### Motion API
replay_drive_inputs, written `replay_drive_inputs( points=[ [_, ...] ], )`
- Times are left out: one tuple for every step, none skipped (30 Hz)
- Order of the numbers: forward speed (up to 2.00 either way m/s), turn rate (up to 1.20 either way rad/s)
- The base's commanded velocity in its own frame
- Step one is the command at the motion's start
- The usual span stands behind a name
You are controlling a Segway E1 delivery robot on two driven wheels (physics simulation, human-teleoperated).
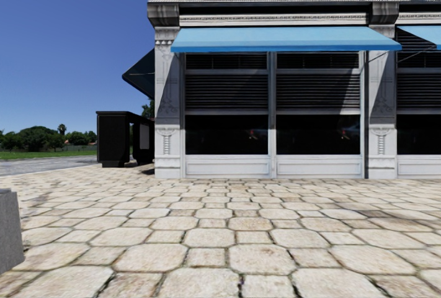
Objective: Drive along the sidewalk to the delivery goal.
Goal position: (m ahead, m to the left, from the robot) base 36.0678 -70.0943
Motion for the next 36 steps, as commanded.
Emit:
replay_drive_inputs(
  points=[
    [2.00, 0.00],
    [2.00, 0.00],
    [2.00, -0.03],
    [2.00, -0.14],
    [2.00, -0.14],
    [2.00, -0.22],
    [2.00, -0.27],
    [2.00, -0.36],
    [1.90, -0.43],
    [1.90, -0.43],
    [1.67, -0.47],
    [1.44, -0.55],
    [1.43, -0.58],
    [1.41, -0.64],
    [1.38, -0.67],
    [1.37, -0.67],
    [1.37, -0.67],
    [1.36, -0.67],
    [1.35, -0.67],
    [1.35, -0.67],
    [1.35, -0.67],
    [1.35, -0.68],
    [1.35, -0.68],
    [1.35, -0.68],
    [1.35, -0.68],
    [1.35, -0.68],
    [1.35, -0.68],
    [1.35, -0.68],
    [1.35, -0.68],
    [1.35, -0.68],
    [1.35, -0.68],
    [1.35, -0.68],
    [1.35, -0.68],
    [1.35, -0.68],
    [1.35, -0.68],
    [1.35, -0.68]
  ],
)
